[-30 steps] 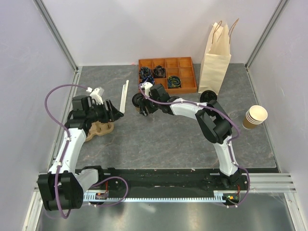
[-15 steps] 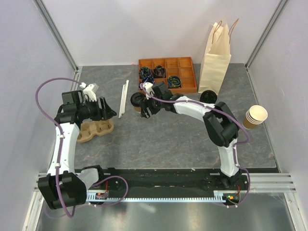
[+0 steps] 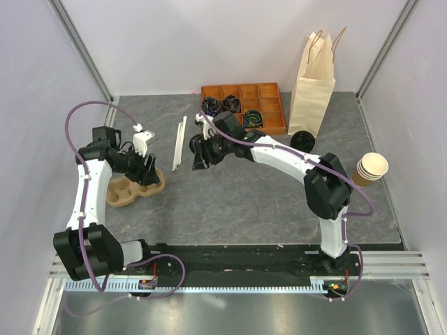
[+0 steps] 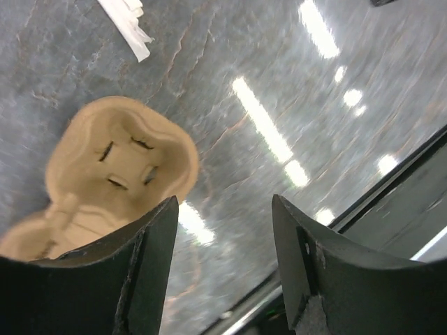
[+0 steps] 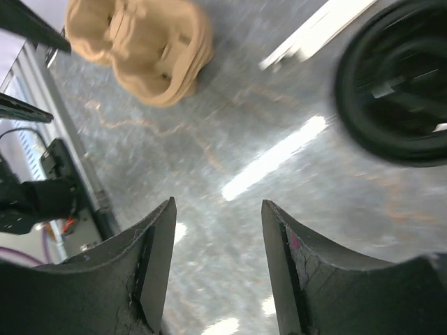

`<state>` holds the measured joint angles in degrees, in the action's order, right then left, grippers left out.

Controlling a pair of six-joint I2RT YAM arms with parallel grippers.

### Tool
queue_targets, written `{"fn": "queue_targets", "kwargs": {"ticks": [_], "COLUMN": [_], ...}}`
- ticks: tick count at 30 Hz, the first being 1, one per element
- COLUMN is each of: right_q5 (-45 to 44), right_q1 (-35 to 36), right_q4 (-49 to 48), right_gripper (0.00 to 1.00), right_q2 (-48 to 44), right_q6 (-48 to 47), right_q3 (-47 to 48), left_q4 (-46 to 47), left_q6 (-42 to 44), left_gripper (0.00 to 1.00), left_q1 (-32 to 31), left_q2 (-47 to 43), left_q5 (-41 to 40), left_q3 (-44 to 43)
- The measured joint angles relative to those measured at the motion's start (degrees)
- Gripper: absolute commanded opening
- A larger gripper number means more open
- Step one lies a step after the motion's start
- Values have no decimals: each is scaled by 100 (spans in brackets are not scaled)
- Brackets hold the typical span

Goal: Pack the takeout coffee

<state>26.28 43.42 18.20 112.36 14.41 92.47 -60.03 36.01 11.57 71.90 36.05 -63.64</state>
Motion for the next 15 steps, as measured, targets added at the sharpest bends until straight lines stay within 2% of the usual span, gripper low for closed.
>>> {"fn": "queue_targets", "kwargs": {"ticks": [6,15], "right_q5": [105,109], "right_q1": [396,352], "right_q4": [52,48], "right_gripper": [58,58], "right_q2": [291,382], "right_q6": [538,798], "right_q3": [4,7], "left_q4": [-199,518], "left_q6": [1602,2262], "left_gripper": [64,62], "left_q1": [4,-240], "left_q2": [0,247], "left_q5": [55,-201], "left_q3": [13,695]}}
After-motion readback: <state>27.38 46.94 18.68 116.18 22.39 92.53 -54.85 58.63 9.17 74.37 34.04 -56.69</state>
